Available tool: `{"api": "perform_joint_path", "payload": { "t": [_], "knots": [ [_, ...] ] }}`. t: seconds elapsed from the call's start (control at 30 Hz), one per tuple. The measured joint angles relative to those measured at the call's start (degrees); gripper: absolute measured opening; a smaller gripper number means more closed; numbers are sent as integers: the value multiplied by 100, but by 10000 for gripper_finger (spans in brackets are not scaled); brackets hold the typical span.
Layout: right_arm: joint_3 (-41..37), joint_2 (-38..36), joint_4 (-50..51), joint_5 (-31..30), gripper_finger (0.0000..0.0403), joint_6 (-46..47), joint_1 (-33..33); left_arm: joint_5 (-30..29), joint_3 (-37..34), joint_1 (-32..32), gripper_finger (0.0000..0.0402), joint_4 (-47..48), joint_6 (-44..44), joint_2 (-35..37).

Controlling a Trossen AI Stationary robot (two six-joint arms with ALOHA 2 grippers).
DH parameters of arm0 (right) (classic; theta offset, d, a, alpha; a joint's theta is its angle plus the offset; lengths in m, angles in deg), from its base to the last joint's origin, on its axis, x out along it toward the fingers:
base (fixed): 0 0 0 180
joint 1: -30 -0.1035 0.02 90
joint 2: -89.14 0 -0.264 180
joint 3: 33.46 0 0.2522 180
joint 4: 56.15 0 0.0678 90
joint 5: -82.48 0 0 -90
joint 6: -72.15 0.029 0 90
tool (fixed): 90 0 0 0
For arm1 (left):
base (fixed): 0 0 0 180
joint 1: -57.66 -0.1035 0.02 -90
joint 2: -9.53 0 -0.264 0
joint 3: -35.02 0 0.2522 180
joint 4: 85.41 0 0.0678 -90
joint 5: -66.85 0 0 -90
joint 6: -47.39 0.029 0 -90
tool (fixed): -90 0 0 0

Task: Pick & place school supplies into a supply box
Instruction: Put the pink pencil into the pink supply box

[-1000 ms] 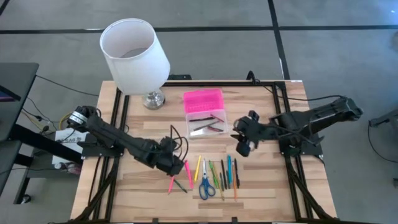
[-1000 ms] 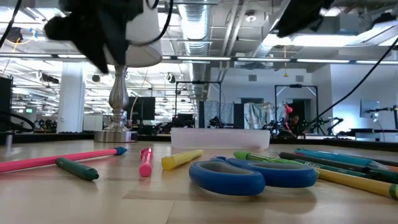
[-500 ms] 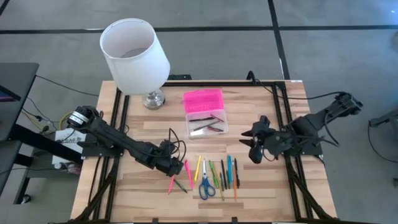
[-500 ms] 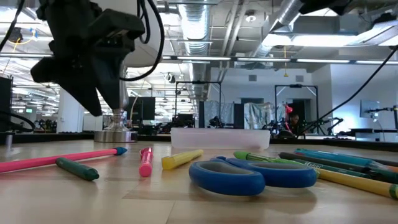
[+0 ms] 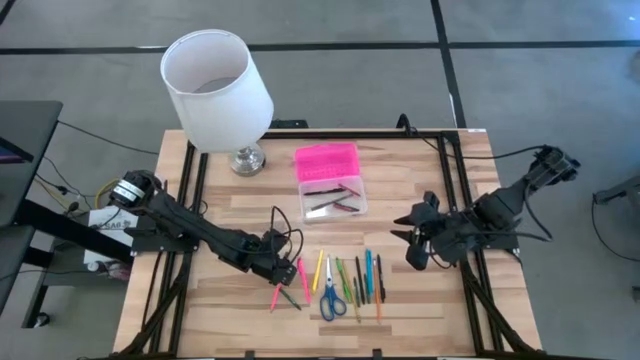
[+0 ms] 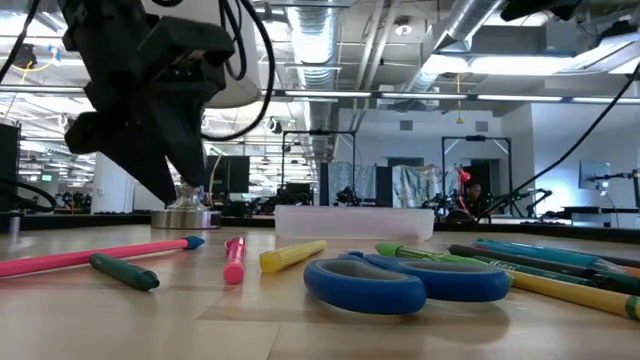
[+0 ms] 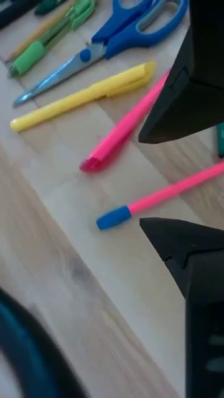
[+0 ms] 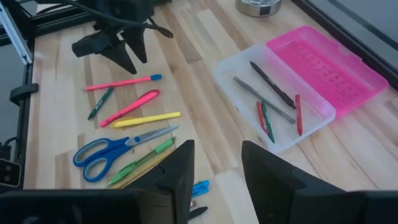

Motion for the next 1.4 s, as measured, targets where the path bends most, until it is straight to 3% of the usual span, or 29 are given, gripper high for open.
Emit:
{"api": "perform_joint_path", "payload": {
  "t": [0.37,0.8,1.4],
  "knots": [
    [-2,-1,184,-440,125,540,-521,720,23,2,202,-337,60,-758],
    [-2,1,278,-737,125,1175,-991,607,14,2,186,-401,31,-803],
    [-2,1,278,-737,125,1185,-1047,434,7,46,184,-538,35,-820]
  ]
}}
